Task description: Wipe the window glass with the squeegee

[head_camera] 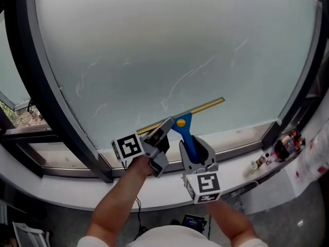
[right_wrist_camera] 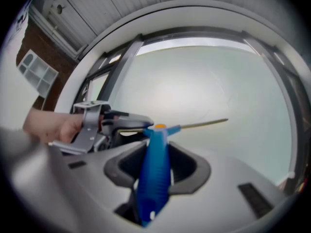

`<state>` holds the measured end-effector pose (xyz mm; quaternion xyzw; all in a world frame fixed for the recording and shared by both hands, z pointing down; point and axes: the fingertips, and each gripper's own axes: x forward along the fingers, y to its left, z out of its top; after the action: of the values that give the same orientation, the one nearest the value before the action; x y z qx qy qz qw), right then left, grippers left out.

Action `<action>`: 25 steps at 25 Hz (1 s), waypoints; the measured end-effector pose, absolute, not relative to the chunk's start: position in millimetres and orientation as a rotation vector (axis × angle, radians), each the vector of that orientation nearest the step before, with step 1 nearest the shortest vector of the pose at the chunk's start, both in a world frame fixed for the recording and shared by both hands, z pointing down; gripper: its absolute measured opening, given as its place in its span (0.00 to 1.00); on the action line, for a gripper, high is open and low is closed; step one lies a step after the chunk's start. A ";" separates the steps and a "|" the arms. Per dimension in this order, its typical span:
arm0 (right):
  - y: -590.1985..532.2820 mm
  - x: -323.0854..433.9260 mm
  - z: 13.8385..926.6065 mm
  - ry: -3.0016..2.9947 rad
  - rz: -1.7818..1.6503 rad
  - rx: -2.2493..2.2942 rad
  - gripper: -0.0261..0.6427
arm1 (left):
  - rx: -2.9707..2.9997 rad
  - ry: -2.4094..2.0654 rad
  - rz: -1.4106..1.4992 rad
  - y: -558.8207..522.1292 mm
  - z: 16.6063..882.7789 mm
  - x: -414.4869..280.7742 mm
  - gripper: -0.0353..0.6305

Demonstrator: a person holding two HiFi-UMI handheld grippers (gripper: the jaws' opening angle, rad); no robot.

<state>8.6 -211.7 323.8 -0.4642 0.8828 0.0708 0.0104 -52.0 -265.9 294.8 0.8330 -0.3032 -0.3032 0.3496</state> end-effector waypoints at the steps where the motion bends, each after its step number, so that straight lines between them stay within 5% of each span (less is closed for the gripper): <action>1: -216.1 9.6 322.2 2.759 0.214 -1.430 0.27 | 2.173 -0.804 -0.788 -269.2 292.4 -51.3 0.25; 16: -264.1 28.1 292.2 2.682 0.034 -1.436 0.27 | 2.454 -1.094 -0.622 -259.8 293.2 -87.2 0.33; 25: -280.2 23.7 238.3 2.601 0.015 -1.518 0.27 | 2.822 -1.502 -0.411 -232.6 221.0 -127.2 0.32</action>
<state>23.7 -280.2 238.3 -0.5030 0.8618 0.0050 0.0652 -127.2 -232.6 221.0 0.8748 -0.4657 -0.1273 -0.0409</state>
